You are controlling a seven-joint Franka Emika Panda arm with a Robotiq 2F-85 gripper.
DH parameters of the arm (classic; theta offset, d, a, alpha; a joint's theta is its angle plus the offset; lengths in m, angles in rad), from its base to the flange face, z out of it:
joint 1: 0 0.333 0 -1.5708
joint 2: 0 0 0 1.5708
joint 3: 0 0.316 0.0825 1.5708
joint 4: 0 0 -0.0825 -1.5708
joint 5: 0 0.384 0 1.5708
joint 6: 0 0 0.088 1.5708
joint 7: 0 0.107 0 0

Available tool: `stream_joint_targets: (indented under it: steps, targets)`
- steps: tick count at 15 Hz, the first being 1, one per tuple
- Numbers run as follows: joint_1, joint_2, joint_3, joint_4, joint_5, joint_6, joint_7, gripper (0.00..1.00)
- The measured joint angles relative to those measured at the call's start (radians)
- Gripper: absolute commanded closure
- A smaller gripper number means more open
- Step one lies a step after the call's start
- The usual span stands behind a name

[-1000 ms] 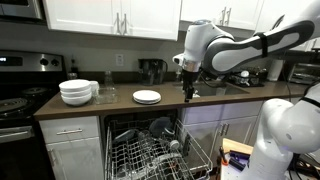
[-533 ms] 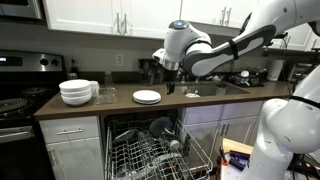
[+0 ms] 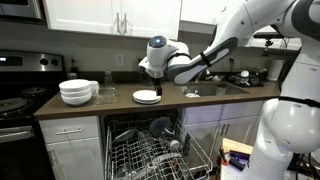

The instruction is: Take the top white plate and put it in the dishwasher

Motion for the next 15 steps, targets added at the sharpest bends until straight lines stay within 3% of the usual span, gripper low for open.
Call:
stream_joint_targets:
  steps: [6,11,15]
  targets:
    - [0.000,0.157,-0.017,0.090,-0.049,0.000,0.126,0.00]
    - [0.003,0.156,-0.018,0.090,-0.049,0.000,0.126,0.00]
    - [0.007,0.161,-0.018,0.089,-0.120,0.001,0.203,0.00]
